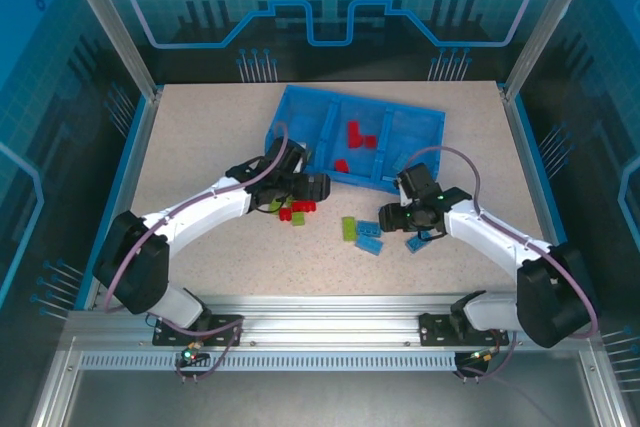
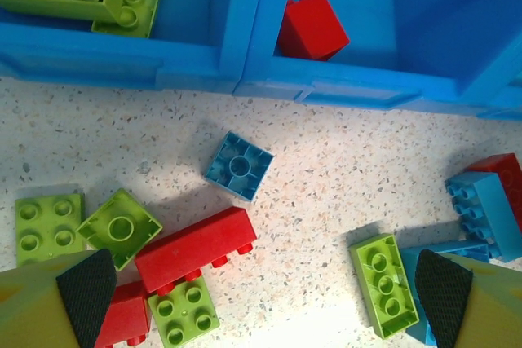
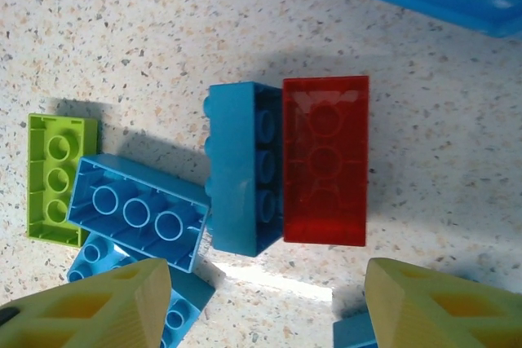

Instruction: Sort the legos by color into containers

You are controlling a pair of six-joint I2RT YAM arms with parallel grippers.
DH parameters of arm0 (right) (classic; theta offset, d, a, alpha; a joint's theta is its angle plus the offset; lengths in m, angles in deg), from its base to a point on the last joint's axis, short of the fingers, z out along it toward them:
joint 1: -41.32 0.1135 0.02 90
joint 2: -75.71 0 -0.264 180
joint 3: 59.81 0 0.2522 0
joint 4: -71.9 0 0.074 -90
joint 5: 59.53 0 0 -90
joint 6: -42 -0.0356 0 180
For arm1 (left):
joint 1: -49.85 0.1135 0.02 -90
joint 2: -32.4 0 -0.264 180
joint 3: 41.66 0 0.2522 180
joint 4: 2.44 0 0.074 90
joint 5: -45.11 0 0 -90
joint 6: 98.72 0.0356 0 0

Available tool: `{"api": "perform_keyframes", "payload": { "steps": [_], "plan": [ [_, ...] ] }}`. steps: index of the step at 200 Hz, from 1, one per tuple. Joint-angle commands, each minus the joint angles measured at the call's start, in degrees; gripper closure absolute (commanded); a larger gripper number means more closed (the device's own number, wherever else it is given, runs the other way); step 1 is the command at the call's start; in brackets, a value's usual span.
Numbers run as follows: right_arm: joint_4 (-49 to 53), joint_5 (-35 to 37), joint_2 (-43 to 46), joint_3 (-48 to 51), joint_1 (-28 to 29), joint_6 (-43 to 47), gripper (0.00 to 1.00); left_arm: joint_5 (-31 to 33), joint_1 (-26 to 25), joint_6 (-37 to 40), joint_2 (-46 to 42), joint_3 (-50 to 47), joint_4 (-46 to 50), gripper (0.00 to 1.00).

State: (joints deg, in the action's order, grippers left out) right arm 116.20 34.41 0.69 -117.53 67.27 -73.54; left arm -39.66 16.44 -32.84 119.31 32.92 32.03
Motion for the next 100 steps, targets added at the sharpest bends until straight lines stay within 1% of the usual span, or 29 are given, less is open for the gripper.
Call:
{"api": "perform_keyframes", "payload": {
  "steps": [1, 38, 48, 81, 100],
  "plan": [
    [1.19, 2.25, -2.81, -2.82, 1.99, -1.33, 0.37, 1.09, 0.74, -1.19, -1.82, -1.39, 0.13, 0.01],
    [3.18, 4.93, -8.59, -6.06, 4.63, -0.96, 0.44, 1.23, 1.04, -1.38, -2.62, -2.49, 0.26, 0.01],
    [3.72, 5.68, -10.04, -8.58, 5.10, -0.96, 0.46, 1.27, 1.14, -1.50, -2.80, -2.78, 0.22, 0.01],
    [6.42, 7.84, -14.34, -12.32, 5.98, -1.26, 0.47, 1.44, 1.28, -1.72, -3.64, -3.88, 0.30, 0.01],
    [6.93, 8.27, -15.27, -13.69, 6.66, -1.12, 0.48, 1.71, 1.33, -1.71, -3.96, -4.34, 0.19, 0.01]
  ]
}}
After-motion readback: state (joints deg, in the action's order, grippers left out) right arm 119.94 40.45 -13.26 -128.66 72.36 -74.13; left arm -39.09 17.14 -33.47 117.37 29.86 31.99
